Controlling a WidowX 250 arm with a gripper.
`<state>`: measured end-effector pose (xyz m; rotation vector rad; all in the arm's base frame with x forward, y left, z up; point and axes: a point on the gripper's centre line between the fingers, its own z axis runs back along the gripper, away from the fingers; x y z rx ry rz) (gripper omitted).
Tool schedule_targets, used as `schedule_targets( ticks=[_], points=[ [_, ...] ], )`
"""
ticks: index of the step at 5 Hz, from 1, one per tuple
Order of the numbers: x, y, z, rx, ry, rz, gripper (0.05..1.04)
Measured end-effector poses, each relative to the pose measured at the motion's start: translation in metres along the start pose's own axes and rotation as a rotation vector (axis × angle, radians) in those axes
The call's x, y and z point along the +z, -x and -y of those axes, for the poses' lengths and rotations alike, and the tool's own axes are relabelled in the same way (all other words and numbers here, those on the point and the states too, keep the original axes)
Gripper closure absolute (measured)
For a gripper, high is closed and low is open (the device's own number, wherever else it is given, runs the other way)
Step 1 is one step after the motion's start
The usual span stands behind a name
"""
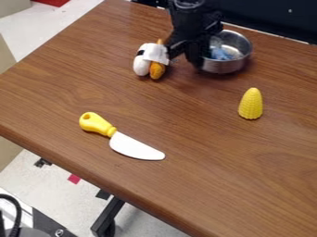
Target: Move the silver pot from the top of the table to the center of the table
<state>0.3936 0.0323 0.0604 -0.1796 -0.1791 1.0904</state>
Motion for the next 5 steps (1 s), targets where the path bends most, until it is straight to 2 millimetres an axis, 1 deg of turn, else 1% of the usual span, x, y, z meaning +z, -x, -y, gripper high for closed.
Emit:
schedule_targets(
  ticks=[1, 2, 3, 4, 5],
  points=[
    [0.015, -0.002, -0.005, -0.185, 0.056, -0.009, 1.026],
    [0.024, -0.004, -0.014, -0.329, 0.054, -0.039, 1.026],
    [0.041, -0.008, -0.023, -0.44, 0.03, -0.034, 1.026],
    [0.051, -0.004, -0.044, -0.607, -0.016, -0.064, 1.026],
    [0.058, -0.001, -0.07, -0.705, -0.038, -0.055, 1.026]
  ],
)
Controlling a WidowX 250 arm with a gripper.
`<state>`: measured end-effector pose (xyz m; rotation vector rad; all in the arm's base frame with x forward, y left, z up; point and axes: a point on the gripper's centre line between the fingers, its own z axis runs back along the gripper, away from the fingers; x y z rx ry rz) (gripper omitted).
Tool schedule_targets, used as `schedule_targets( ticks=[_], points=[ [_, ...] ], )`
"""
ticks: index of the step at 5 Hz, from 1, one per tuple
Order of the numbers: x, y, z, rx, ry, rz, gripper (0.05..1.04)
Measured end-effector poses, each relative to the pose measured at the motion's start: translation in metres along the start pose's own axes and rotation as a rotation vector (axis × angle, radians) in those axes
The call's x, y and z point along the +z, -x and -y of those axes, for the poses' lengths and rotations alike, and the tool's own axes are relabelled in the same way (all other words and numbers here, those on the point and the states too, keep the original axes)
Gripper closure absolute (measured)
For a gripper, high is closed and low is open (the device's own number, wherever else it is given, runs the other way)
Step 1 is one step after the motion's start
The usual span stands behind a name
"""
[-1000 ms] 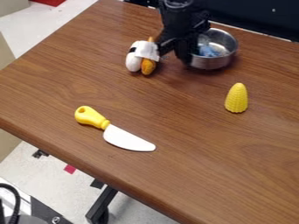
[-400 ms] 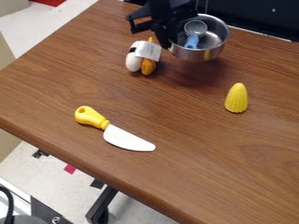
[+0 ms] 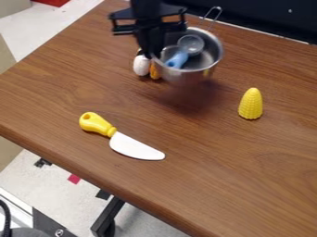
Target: Move the silver pot from the top of the table to the center of the table
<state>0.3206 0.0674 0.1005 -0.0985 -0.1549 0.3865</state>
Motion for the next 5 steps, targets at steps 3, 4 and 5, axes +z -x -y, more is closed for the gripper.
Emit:
schedule_targets(
  ticks=[3, 4, 5],
  points=[
    [-0.02, 0.043, -0.023, -0.185, -0.066, -0.034, 1.026],
    [-0.029, 0.048, -0.017, -0.173, -0.064, -0.014, 1.026],
    [-0.037, 0.049, -0.01, -0.161, -0.059, -0.007, 1.026]
  ],
)
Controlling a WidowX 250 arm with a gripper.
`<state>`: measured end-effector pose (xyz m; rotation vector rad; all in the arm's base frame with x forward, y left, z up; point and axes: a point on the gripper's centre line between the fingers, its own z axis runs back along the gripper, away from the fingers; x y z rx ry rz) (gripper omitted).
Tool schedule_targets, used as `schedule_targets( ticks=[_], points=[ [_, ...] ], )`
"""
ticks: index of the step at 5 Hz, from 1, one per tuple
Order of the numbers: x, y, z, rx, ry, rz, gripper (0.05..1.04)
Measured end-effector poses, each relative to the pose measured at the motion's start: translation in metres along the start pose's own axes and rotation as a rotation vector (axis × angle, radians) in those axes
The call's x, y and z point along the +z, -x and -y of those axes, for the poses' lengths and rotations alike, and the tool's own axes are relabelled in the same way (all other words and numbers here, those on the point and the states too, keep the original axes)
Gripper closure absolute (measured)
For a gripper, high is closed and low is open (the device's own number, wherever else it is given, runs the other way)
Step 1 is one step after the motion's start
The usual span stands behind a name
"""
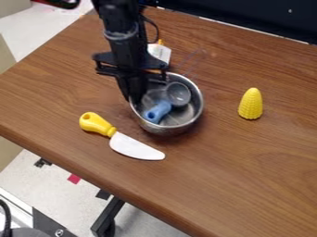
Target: Move the silver pot from the top of the table to the center of the table
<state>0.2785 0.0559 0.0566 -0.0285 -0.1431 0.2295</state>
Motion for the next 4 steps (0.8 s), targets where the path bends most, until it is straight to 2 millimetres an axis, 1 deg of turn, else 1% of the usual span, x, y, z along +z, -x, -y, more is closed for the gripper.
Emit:
schedule_targets(
  ticks=[1, 2, 3, 4],
  points=[
    [-0.01, 0.001, 0.007, 0.017, 0.009, -0.024, 1.026],
    [-0.008, -0.003, 0.007, 0.007, 0.006, -0.092, 1.004],
    [-0.009, -0.007, 0.004, -0.007, -0.018, -0.127, 0.85],
    [-0.006, -0.011, 0.004, 0.021, -0.009, -0.12, 0.598]
  ],
)
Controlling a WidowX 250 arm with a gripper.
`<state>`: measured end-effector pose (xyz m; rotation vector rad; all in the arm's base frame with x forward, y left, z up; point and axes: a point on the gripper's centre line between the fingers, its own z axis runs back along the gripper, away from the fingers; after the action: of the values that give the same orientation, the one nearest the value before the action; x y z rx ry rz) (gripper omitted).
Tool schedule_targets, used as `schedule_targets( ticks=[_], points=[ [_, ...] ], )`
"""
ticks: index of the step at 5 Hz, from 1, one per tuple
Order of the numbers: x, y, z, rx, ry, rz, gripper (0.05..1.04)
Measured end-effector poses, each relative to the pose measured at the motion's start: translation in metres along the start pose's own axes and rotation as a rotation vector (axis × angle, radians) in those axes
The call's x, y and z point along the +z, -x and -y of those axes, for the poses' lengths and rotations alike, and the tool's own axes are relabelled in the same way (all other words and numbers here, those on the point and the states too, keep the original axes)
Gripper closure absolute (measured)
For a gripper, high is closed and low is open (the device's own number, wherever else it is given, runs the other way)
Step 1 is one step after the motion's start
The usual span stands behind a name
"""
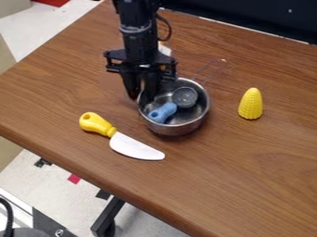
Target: Move the silver pot from the top of the table to the center of the table
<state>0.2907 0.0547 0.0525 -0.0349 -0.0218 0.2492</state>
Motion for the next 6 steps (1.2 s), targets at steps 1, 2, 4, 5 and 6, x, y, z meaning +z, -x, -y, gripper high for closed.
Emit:
schedule_targets(
  ticks=[1, 2, 4, 5, 6],
  points=[
    [0.006, -0.003, -0.004, 0.009, 0.016, -0.007, 0.299],
    [0.01, -0.001, -0.008, 0.016, 0.038, -0.026, 0.089],
    [0.05, -0.016, -0.005, 0.094, 0.089, 0.033, 0.084],
    [0.069, -0.033, 0.008, 0.176, 0.106, 0.087, 0.084],
    [0.076, -0.054, 0.026, 0.277, 0.117, 0.147, 0.084]
  ],
)
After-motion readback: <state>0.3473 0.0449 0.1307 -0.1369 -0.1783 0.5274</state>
